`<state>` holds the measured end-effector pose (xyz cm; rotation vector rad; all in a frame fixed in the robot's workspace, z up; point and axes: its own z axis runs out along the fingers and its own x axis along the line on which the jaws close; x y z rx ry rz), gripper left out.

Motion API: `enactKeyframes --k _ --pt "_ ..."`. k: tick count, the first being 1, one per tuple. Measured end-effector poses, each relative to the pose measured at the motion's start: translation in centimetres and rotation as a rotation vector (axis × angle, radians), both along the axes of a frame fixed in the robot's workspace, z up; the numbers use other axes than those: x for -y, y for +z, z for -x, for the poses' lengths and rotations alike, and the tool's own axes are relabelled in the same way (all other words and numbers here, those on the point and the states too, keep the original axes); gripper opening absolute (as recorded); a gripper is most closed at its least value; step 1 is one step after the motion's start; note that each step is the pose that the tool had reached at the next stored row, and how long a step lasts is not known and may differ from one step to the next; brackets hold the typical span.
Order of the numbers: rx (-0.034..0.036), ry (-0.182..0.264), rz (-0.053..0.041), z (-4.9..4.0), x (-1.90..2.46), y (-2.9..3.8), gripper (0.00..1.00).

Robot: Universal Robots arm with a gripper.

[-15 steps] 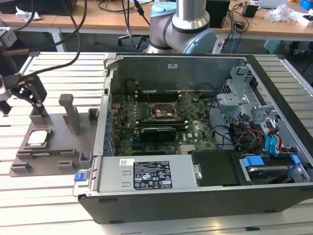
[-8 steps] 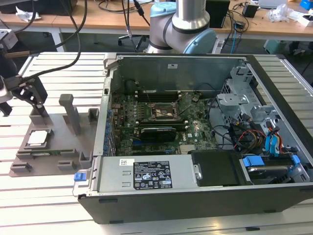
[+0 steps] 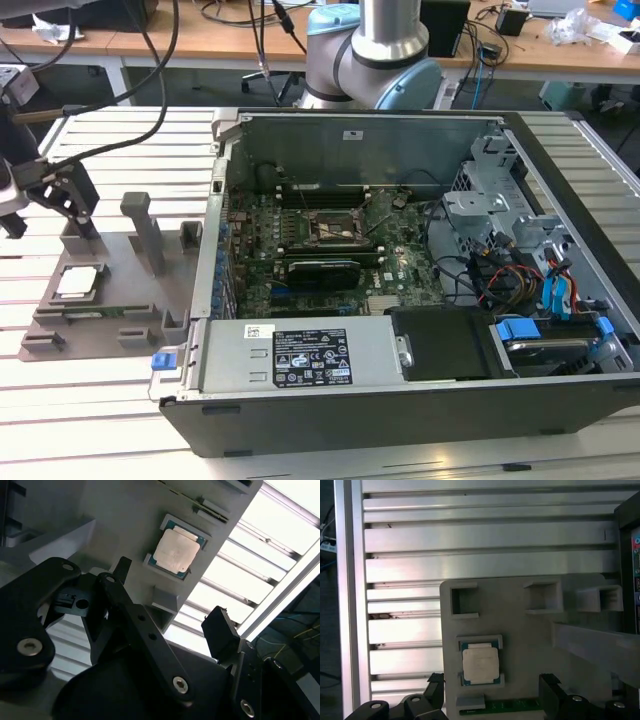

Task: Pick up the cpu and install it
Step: 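Pick up the cpu and move it towards the insertion slot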

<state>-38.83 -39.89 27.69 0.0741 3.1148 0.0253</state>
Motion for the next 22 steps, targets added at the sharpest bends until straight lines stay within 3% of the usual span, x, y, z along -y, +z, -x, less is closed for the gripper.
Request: enactKeyframes --k 22 --pt "0.0000 0.000 0.0000 0.00 0.00 -2.23 0.84"
